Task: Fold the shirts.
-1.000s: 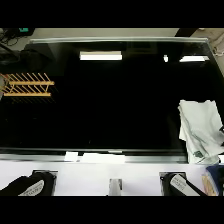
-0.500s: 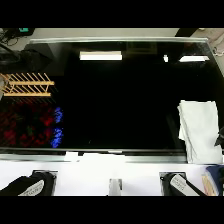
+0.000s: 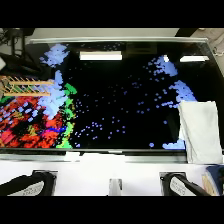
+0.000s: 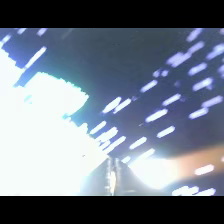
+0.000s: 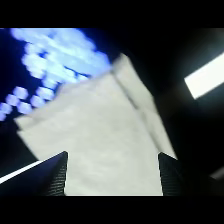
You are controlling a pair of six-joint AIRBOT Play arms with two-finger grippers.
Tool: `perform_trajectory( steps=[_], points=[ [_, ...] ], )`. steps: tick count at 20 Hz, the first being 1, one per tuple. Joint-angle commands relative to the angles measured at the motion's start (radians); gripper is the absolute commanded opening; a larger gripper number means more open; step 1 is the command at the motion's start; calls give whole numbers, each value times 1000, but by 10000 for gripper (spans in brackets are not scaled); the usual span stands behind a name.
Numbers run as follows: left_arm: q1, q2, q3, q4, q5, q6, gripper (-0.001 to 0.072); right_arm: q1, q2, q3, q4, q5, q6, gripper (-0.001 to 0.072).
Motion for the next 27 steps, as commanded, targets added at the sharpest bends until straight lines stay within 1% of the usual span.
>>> perform_trajectory(
  steps=[1,2,3,5,7,9,27],
  points=[
    [-37,-105,-8,197,-192,-131,562,233,-100,39,65,5,107,631],
    [-37,-120,-31,191,-254,-131,720,254,-148,39,117,67,125,665],
    [-37,-115,-70,190,-264,-132,719,268,-193,39,169,119,124,664],
    [-37,-85,-144,188,-206,-143,719,283,-243,39,185,160,116,662],
    [-36,-83,-157,188,-172,-166,719,282,-248,39,173,159,112,662],
    [-38,-88,-157,187,-161,-167,719,280,-247,39,162,154,112,660],
    [-38,-100,-157,187,-161,-167,720,280,-247,39,162,149,112,656]
  ],
)
